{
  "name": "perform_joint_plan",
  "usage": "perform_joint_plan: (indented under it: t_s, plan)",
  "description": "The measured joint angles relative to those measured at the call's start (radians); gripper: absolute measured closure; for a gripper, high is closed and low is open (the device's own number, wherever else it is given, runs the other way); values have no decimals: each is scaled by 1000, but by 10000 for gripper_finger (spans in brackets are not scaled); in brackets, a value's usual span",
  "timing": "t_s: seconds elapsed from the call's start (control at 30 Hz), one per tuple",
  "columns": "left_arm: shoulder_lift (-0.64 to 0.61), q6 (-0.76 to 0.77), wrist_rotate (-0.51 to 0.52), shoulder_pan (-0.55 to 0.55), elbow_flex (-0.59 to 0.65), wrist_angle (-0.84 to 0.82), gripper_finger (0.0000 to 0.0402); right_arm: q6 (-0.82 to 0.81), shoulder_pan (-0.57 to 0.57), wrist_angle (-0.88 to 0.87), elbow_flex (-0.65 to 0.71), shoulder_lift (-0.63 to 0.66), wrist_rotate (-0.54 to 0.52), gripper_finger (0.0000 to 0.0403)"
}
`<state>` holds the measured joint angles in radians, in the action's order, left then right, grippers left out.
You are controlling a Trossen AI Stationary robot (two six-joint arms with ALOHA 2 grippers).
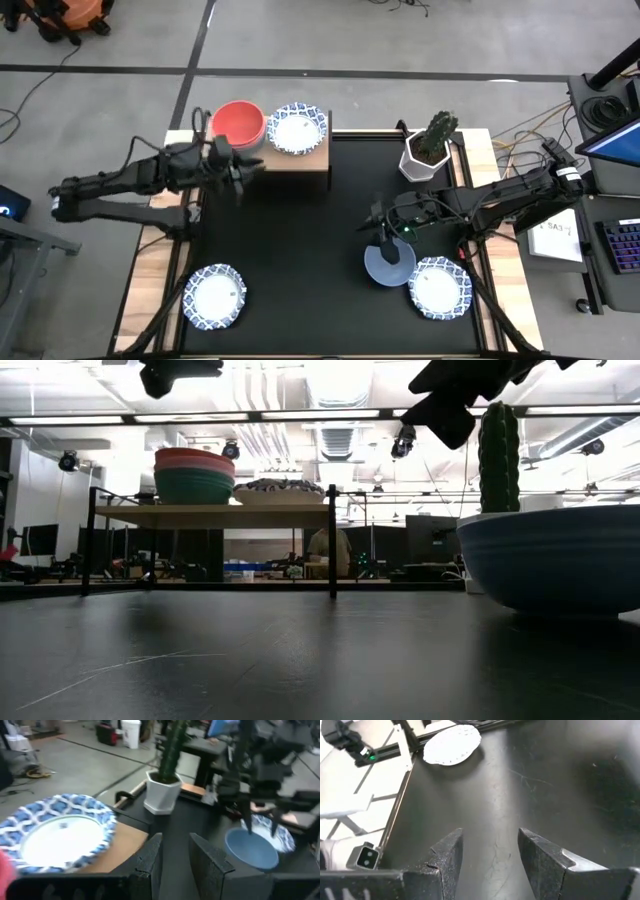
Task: Place and stack bowls onto a shelf
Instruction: Stack the orange bowl on top of the pink bowl on the shelf
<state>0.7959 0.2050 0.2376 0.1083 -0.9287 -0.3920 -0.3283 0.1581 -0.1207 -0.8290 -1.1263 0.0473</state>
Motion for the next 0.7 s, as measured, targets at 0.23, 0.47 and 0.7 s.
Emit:
perform_joint_plan:
  t_s: [0.23,0.47,0.7]
  plan:
    - [60,11,90,-144,0,4,326,-46,35,0,0,0,-22,225]
    - [146,49,94,-199,2,21,326,-69,41,-28,0,0,-22,225]
    - [246,43,94,-213,-26,43,326,-73,-11,-207,-90,-1,-25,225]
